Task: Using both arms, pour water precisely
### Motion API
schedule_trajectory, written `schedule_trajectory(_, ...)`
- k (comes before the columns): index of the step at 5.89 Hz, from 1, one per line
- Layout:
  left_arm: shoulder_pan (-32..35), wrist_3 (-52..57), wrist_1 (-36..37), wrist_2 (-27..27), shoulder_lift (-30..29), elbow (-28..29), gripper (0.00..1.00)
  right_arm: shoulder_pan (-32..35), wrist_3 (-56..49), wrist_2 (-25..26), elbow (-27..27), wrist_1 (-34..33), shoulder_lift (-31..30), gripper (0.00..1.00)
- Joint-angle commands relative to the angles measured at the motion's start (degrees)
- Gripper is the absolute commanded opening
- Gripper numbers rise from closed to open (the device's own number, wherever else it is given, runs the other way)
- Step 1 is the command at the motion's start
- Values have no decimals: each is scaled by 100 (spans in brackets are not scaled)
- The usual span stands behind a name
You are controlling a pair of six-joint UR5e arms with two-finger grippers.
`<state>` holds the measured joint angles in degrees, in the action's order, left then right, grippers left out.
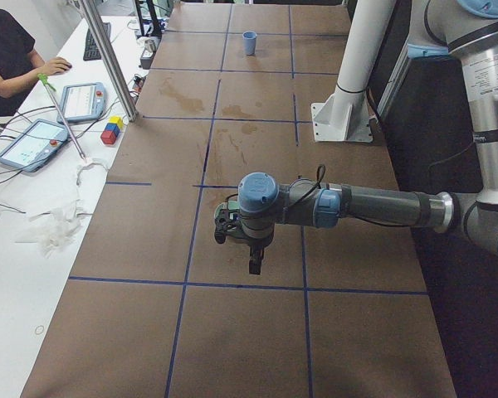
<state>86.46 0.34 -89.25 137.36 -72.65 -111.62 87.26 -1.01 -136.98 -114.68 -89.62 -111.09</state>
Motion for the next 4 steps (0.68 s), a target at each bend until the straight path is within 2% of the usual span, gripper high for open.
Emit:
schedule_trajectory(1, -41, 1, -197, 1, -4, 8, 100, -16, 443, -31, -19, 215, 17, 100)
schedule_trajectory(2, -103, -8, -268, 1, -56, 43, 100, -43, 461, -39, 15, 539, -18, 100)
schedule_trajectory(4, -340, -16, -277, 1, -127, 43, 100, -156, 479, -40, 16, 560, 0, 100)
